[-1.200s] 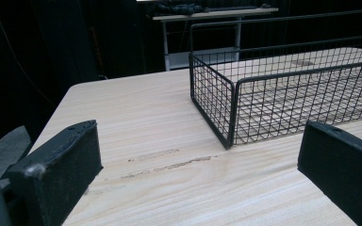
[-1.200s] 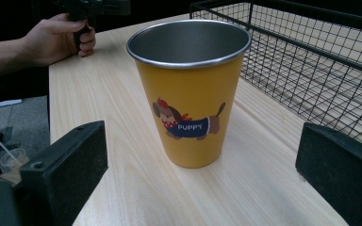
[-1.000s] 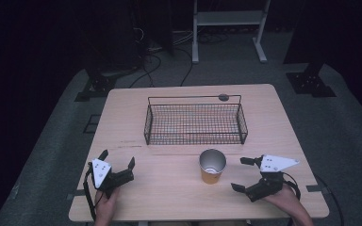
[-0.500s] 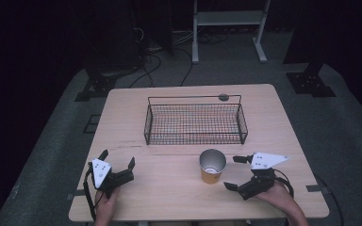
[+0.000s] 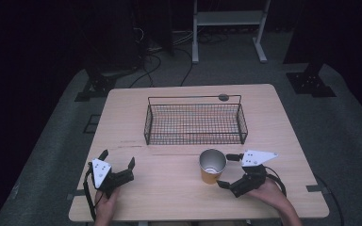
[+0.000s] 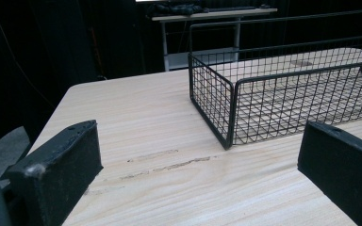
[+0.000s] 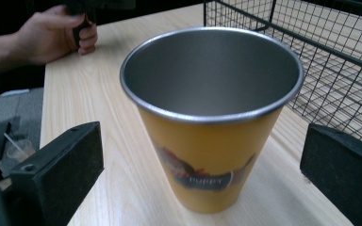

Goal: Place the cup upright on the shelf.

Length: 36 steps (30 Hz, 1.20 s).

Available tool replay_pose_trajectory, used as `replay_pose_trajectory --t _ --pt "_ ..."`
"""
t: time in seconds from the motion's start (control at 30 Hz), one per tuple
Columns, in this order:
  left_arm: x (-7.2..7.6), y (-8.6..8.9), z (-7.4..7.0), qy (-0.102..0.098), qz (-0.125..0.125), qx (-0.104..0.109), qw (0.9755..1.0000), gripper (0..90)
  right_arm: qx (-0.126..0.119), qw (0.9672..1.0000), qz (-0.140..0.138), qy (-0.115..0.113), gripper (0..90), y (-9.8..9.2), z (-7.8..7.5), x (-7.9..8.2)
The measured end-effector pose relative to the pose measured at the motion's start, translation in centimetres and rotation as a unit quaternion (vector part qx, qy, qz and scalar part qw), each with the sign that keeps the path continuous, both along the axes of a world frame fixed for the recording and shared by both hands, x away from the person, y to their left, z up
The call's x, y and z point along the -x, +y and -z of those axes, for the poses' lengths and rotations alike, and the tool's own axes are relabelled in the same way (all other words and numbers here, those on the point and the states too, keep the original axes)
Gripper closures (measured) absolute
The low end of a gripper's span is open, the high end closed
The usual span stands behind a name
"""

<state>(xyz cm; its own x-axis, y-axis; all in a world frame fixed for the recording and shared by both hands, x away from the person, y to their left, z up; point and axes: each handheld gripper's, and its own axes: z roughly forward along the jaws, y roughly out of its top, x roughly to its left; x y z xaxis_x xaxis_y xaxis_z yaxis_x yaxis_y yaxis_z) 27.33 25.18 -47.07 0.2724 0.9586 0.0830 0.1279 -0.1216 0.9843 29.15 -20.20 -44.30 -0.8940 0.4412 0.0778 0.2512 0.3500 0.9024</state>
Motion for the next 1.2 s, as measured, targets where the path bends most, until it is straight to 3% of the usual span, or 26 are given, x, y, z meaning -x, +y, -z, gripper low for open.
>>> replay_pose_trajectory --t 0.83,1.07,1.2 --pt "0.0 0.0 0.0 0.0 0.0 0.0 1.0 0.0 0.014 0.9999 -0.008 0.0 0.0 3.9 0.3 -1.9" --pt "0.0 0.0 0.0 0.0 0.0 0.001 1.0 0.0 0.014 0.9999 -0.003 0.0 0.0 4.1 0.4 -2.1" --pt "0.0 0.0 0.0 0.0 0.001 0.001 1.0 0.0 0.012 0.9999 -0.003 0.001 5.2 4.1 0.5 -2.2"
